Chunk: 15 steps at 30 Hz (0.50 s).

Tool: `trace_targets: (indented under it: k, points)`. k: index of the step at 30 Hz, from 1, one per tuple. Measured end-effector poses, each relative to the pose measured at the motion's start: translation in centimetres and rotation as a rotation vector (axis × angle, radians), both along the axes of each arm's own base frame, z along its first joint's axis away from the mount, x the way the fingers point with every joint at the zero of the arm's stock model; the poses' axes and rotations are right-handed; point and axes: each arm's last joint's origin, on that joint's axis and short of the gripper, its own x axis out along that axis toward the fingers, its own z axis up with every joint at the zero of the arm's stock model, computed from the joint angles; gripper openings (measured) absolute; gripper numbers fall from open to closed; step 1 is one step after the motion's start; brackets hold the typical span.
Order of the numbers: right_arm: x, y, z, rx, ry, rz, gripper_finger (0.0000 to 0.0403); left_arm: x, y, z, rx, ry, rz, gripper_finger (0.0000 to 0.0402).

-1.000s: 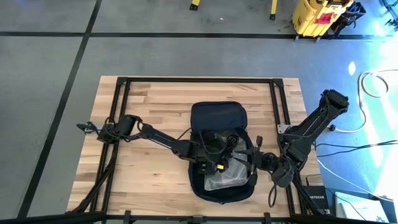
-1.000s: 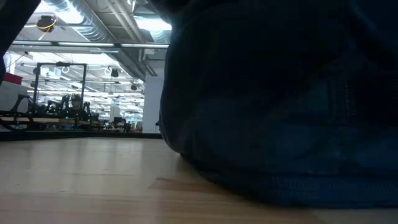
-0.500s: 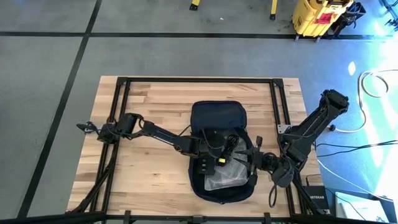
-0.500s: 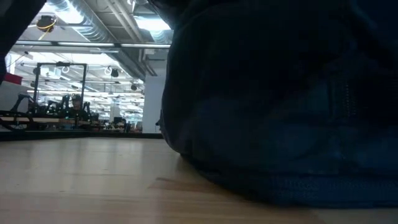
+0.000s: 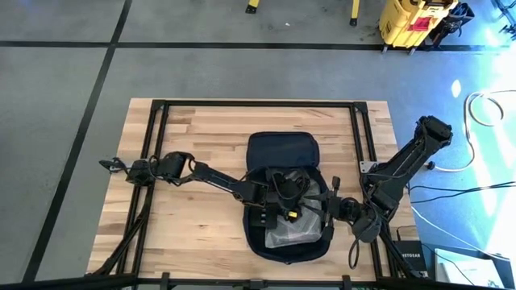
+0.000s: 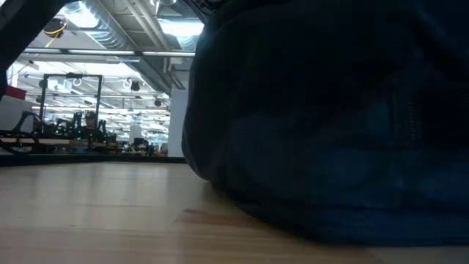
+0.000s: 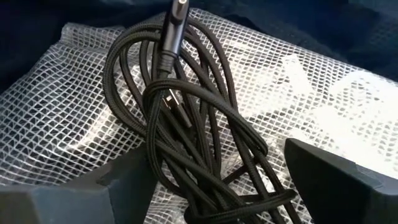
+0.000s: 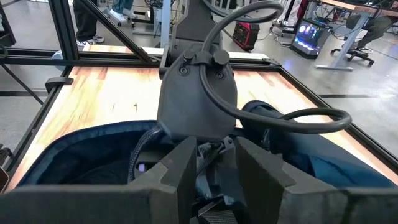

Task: Unpack backpack
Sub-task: Remove the black charger cable from the black backpack

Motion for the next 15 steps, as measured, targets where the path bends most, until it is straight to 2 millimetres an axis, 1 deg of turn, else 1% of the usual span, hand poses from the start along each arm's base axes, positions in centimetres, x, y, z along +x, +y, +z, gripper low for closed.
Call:
trace_targets:
  k: [3, 7, 11, 15]
  points:
    - [0.00, 0.00, 0.00, 0.000, 0.000, 0.000, 0.0095, 0.00, 0.02, -0.06, 0.010, 0.006, -0.009, 0.0299]
    - [0.00, 0.00, 0.00, 0.001, 0.000, 0.000, 0.0095, -0.03, 0.02, -0.15, 0.005, 0.012, -0.014, 0.0257]
    - [0.00, 0.00, 0.00, 0.001, 0.000, 0.000, 0.0095, -0.03, 0.06, -0.26, 0.014, 0.019, -0.021, 0.0199]
    - [0.00, 0.00, 0.00, 0.001, 0.000, 0.000, 0.0095, -0.03, 0.00, -0.31, 0.000, 0.023, -0.044, 0.0125]
